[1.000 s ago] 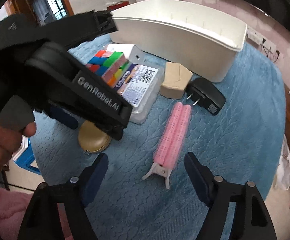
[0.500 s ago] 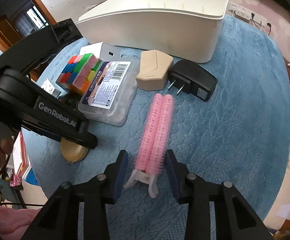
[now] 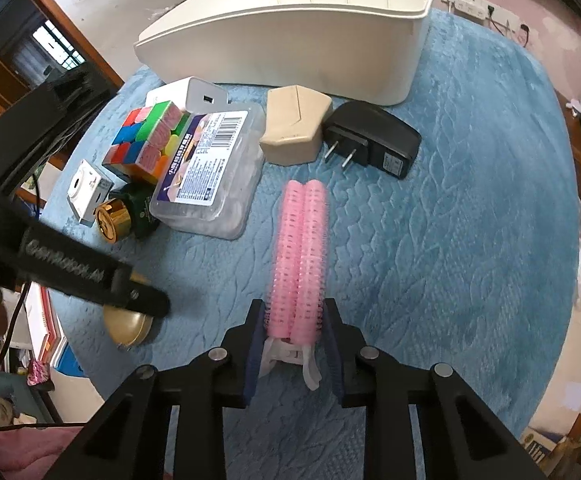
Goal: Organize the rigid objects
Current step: 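Grasp the gold round compact with the left tool while the right tool grasps the pink rollers, then lift the compact and pink rollers and carry both over the white bin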
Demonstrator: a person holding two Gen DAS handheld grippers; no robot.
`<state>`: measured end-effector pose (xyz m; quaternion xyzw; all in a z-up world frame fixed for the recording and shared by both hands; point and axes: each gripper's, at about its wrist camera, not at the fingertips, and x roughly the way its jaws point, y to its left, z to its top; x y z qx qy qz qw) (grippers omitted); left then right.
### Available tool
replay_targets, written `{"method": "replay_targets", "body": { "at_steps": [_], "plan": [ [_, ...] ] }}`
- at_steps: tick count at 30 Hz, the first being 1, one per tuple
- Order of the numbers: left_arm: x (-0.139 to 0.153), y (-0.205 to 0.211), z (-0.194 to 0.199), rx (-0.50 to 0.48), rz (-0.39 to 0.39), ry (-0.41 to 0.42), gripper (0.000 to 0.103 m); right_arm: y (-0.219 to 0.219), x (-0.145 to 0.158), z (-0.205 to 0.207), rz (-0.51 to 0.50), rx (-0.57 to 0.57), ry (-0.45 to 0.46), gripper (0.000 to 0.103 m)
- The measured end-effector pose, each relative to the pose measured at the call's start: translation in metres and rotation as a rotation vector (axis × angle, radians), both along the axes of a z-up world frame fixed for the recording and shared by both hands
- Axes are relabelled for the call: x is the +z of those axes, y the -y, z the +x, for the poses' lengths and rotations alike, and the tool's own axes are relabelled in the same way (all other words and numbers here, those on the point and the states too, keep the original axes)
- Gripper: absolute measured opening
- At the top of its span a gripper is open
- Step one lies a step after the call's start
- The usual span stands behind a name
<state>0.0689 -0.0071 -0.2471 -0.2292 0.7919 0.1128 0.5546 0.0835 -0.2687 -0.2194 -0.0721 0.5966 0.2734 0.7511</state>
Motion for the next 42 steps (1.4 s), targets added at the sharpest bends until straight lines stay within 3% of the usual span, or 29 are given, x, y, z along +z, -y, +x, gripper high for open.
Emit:
{"method": "replay_targets", "body": {
  "at_steps": [4, 11, 19, 20, 25, 33, 42],
  "plan": [
    [0.01, -0.005, -0.018, -0.028, -0.006, 0.004, 0.059, 0.007, 0.005, 0.0, 0.014, -0.035, -0.03, 0.028],
    [0.038, -0.005, -0.043, -0.097, 0.007, 0.025, 0.059, 0.008, 0.033, -0.01, 0.061, -0.087, -0.003, 0.028],
    [0.074, 0.008, -0.057, -0.257, 0.046, 0.074, 0.059, 0.011, 0.062, -0.009, 0.137, -0.136, 0.051, 0.027],
    [0.065, 0.026, -0.05, -0.275, 0.053, 0.08, 0.059, 0.012, 0.066, -0.008, 0.144, -0.14, 0.059, 0.027],
    [0.08, 0.03, -0.038, -0.373, 0.081, 0.122, 0.059, 0.018, 0.086, -0.005, 0.174, -0.168, 0.109, 0.027],
    [0.129, 0.059, 0.004, -0.528, 0.144, 0.211, 0.059, 0.024, 0.119, 0.005, 0.212, -0.203, 0.198, 0.027],
    [0.167, 0.064, 0.049, -0.626, 0.183, 0.316, 0.059, 0.019, 0.145, 0.029, 0.232, -0.228, 0.314, 0.027]
  ]
}}
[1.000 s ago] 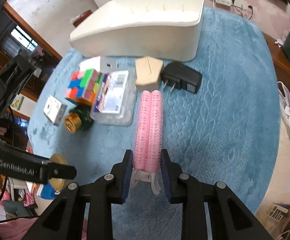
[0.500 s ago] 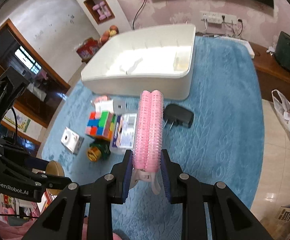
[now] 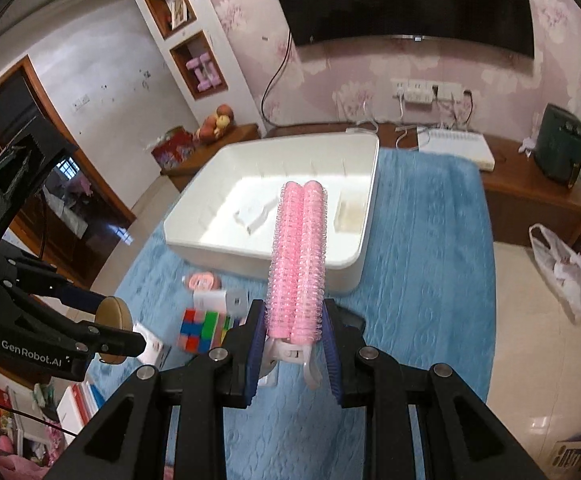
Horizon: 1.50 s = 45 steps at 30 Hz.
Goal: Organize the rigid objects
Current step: 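Lift the compact and pink rollers and carry both over the white bin, then open both tools to release the compact and rollers into the bin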
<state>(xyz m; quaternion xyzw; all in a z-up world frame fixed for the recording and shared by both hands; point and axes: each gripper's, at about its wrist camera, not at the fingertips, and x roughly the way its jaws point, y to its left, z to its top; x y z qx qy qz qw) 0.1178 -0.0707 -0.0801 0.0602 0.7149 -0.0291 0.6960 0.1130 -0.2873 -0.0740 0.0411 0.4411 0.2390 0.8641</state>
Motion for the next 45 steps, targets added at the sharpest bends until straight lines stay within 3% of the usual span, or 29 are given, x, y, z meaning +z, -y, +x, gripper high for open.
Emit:
{"method": "replay_targets", "body": {
  "at_steps": [12, 20, 37, 42, 45],
  "plan": [
    [0.022, -0.013, 0.056, -0.091, 0.003, 0.126, 0.059, -0.032, 0.002, 0.019, 0.021, -0.02, 0.073, 0.028],
    [0.026, -0.025, 0.087, -0.132, -0.037, 0.265, 0.059, -0.052, -0.007, 0.039, 0.042, -0.059, 0.085, 0.028],
    [-0.008, -0.051, 0.129, -0.168, -0.096, 0.55, 0.059, -0.076, -0.039, 0.09, 0.006, -0.171, 0.129, 0.028],
    [-0.012, -0.053, 0.131, -0.167, -0.129, 0.595, 0.059, -0.074, -0.049, 0.1, -0.001, -0.202, 0.118, 0.028],
    [-0.016, -0.049, 0.131, -0.197, -0.11, 0.596, 0.059, -0.073, -0.05, 0.104, -0.003, -0.216, 0.115, 0.028]
  ]
}}
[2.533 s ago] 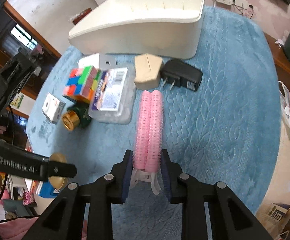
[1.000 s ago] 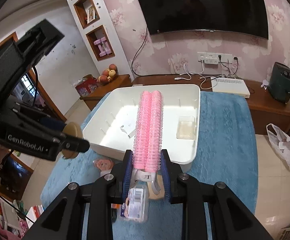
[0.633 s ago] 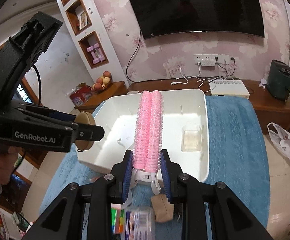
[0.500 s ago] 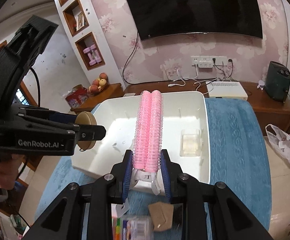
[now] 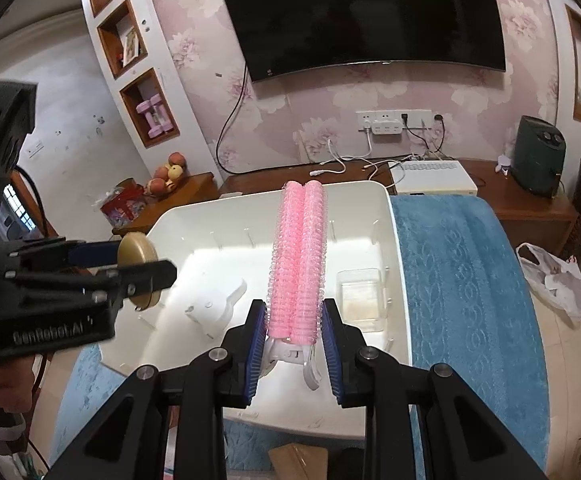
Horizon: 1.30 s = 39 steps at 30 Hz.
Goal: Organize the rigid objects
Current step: 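Open both tools to release the compact and rollers into the bin, then withdraw both tools from the bin toward the Rubik's cube and remaining items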
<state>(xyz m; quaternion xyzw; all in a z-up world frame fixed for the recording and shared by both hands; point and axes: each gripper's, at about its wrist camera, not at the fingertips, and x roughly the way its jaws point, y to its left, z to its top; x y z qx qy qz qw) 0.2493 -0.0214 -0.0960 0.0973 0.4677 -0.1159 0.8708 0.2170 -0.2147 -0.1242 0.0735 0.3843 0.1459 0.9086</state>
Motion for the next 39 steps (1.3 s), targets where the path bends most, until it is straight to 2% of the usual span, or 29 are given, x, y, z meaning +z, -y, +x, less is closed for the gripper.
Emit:
{"method": "replay_targets", "body": {
  "at_steps": [6, 8, 10, 11, 13, 20, 22, 27, 30, 39],
  "plan": [
    [-0.002, 0.011, -0.002, -0.039, 0.028, -0.012, 0.059, 0.004, -0.001, 0.001, 0.0, -0.014, -0.007, 0.032],
    [-0.001, 0.013, -0.003, -0.038, 0.033, -0.016, 0.06, 0.005, 0.001, 0.001, 0.004, -0.013, -0.003, 0.037],
    [0.003, 0.015, -0.004, -0.034, 0.037, -0.011, 0.064, 0.007, 0.004, -0.001, 0.008, -0.014, 0.006, 0.05],
    [0.004, 0.015, -0.005, -0.032, 0.037, -0.006, 0.069, 0.007, 0.006, -0.003, 0.01, -0.014, 0.014, 0.052],
    [0.012, 0.016, -0.008, -0.025, 0.037, 0.016, 0.072, 0.01, 0.011, -0.005, 0.013, -0.014, 0.025, 0.056],
    [0.034, 0.018, -0.023, 0.015, 0.045, 0.072, 0.075, 0.024, 0.031, -0.019, 0.044, -0.011, 0.059, 0.068],
    [0.042, 0.018, -0.03, 0.034, 0.049, 0.092, 0.076, 0.028, 0.039, -0.025, 0.054, -0.009, 0.071, 0.074],
    [0.055, 0.019, -0.054, 0.081, 0.048, 0.127, 0.077, 0.039, 0.054, -0.041, 0.084, 0.007, 0.093, 0.081],
    [0.059, 0.021, -0.073, 0.116, 0.053, 0.142, 0.078, 0.045, 0.06, -0.051, 0.112, 0.02, 0.085, 0.081],
    [0.05, 0.021, -0.13, 0.227, 0.038, 0.127, 0.078, 0.061, 0.058, -0.086, 0.18, 0.075, 0.028, 0.082]
  ]
}}
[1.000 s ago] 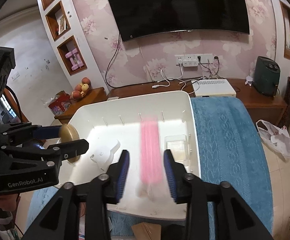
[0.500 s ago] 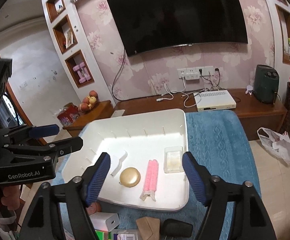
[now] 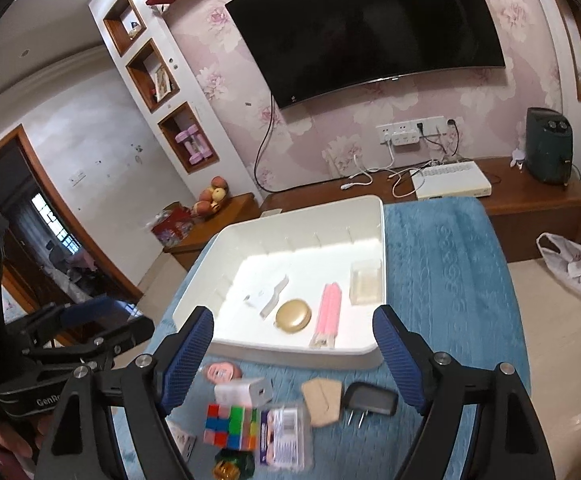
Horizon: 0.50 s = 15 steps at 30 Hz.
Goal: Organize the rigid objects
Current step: 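Withdraw both tools from the bin toward the Rubik's cube and remaining items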
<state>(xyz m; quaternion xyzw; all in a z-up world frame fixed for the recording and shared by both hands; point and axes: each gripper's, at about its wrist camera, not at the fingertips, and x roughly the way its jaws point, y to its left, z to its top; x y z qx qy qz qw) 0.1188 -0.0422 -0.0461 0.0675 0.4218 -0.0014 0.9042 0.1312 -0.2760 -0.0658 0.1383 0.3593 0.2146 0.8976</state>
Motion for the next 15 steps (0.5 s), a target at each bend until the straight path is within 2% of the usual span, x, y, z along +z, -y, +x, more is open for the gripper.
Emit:
{"method": "replay_targets", "body": {
  "at_steps": [10, 15],
  "plan": [
    [-0.018, -0.012, -0.047, 0.147, -0.068, -0.063, 0.078, 0.011, -0.006, -0.036, 0.005, 0.039, -0.068, 0.082],
    [-0.02, -0.018, -0.057, 0.178, -0.103, -0.079, 0.078, 0.018, -0.007, -0.046, 0.025, 0.005, -0.087, 0.082]
  ]
}}
